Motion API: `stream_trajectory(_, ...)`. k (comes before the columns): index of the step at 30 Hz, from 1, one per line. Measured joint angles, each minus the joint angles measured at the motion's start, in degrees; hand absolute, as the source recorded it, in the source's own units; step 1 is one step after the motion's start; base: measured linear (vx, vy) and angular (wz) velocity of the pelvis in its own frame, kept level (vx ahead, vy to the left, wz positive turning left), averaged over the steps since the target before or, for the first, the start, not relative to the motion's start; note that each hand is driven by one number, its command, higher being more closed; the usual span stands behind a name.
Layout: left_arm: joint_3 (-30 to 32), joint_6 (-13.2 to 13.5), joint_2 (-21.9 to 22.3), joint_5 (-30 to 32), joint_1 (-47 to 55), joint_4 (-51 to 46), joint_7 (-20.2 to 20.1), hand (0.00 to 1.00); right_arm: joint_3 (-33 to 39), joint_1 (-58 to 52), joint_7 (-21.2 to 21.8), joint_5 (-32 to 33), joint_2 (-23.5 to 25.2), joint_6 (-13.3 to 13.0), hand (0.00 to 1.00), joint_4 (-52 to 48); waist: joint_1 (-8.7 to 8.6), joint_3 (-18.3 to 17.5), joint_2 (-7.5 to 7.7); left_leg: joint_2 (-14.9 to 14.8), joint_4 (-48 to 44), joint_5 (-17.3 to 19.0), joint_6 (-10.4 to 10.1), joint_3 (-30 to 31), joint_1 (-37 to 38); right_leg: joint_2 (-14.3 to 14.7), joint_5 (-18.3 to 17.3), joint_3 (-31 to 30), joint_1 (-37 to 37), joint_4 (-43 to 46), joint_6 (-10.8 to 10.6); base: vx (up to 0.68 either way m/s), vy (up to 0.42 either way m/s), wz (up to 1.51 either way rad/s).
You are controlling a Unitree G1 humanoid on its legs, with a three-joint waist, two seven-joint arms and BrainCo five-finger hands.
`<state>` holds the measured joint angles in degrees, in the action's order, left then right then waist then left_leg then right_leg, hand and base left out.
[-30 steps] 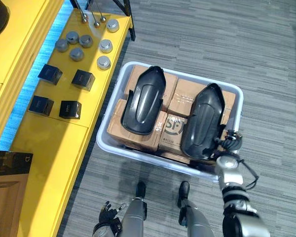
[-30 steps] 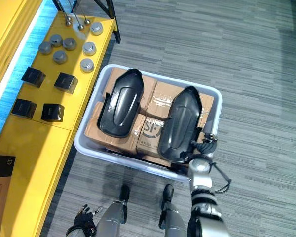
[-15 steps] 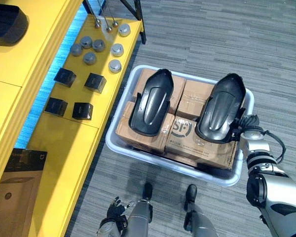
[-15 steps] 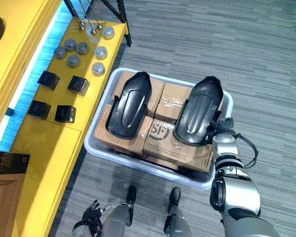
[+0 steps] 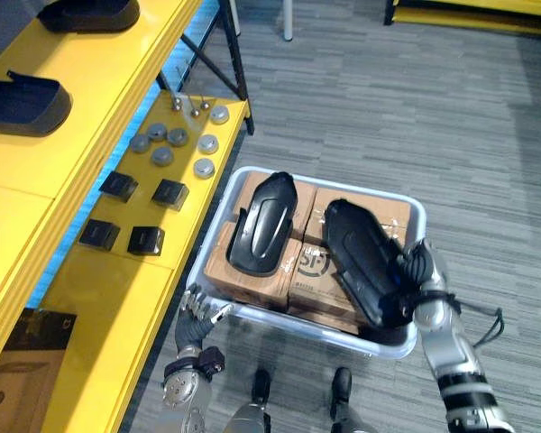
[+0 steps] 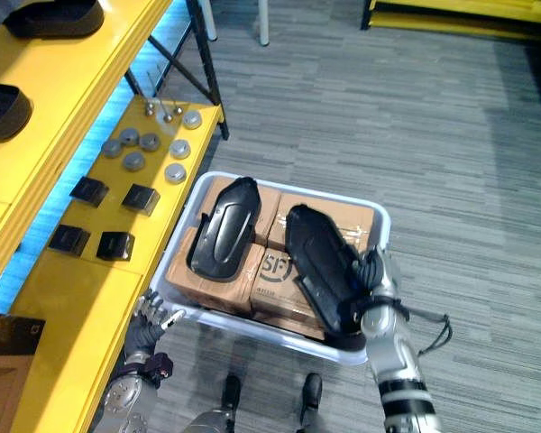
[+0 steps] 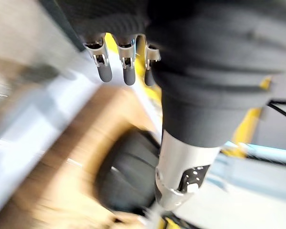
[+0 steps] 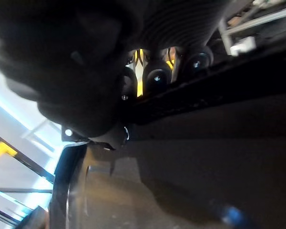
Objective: Walk over and take plastic housings, then place them on the shelf
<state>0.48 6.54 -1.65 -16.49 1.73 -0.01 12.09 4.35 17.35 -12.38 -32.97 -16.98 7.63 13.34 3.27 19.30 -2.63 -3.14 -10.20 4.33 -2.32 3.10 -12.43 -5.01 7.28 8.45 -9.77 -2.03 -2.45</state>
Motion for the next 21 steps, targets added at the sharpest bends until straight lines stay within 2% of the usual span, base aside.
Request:
stream_trajectory(2, -1.4, 0.4, 0.0, 0.3, -0.6, -1.6, 0.1, 0.0, 0.0, -1.6, 0.0, -1.7, 0.0, 0.0, 1.0, -2.4, -1.08, -1.2, 0.22, 0.1, 0.2, 0.0, 0.0, 0.0, 0.8, -0.1, 0.1, 0.1, 1.2, -0.9, -0.1, 0.1, 0.012, -0.03)
stream_trajectory(4, -4.1, 0.6, -0.7, -0.6, -2.1, -1.5, 0.2, 0.0, -0.1, -2.3, -0.2, -2.4, 0.0, -0.2, 1.0, -4.5, -1.46, -2.1, 0.48, 0.0, 0.7, 0.0, 0.0, -0.1, 2.3, 0.0, 0.1, 0.0, 2.7, -1.5, -0.1, 0.06, 0.001, -0.02)
stream_trajectory(9, -13.9, 0.5, -2.7, -17.2, -5.6, -1.4, -2.5, 0.0, -3.6, -2.6, -1.5, -3.4, 0.0, -2.2, 1.0, -10.6, -2.29, -6.4, 0.83, -0.3, 3.0, -0.3, 0.0, -0.4, 4.6, 0.0, 0.1, 0.0, 4.0, -1.9, -0.1, 0.01, 0.0, 0.0)
stream_trajectory(16, -18.6, 0.3, -3.9, -27.9, -8.2, -1.3, -3.3, 0.0, -7.3, -2.7, -4.6, -3.8, 3.1, -3.7, 1.0, -18.1, -2.44, -9.6, 0.98, 0.0, 7.8, -2.6, -0.1, -0.4, 8.5, -0.1, 0.1, 0.3, 5.9, -2.4, -0.1, 0.0, 0.0, 0.0)
stream_trajectory(21, -21.3, -0.2, -4.0, -30.6, -8.7, -1.1, -3.6, 0.0, -11.5, -2.6, -5.6, -4.6, 4.7, -4.6, 1.0, -20.8, -2.45, -11.6, 1.24, 0.0, 9.6, -3.4, -0.2, -0.7, 10.7, -0.1, 0.1, 0.4, 7.3, -2.5, -0.2, 0.0, 0.005, -0.02)
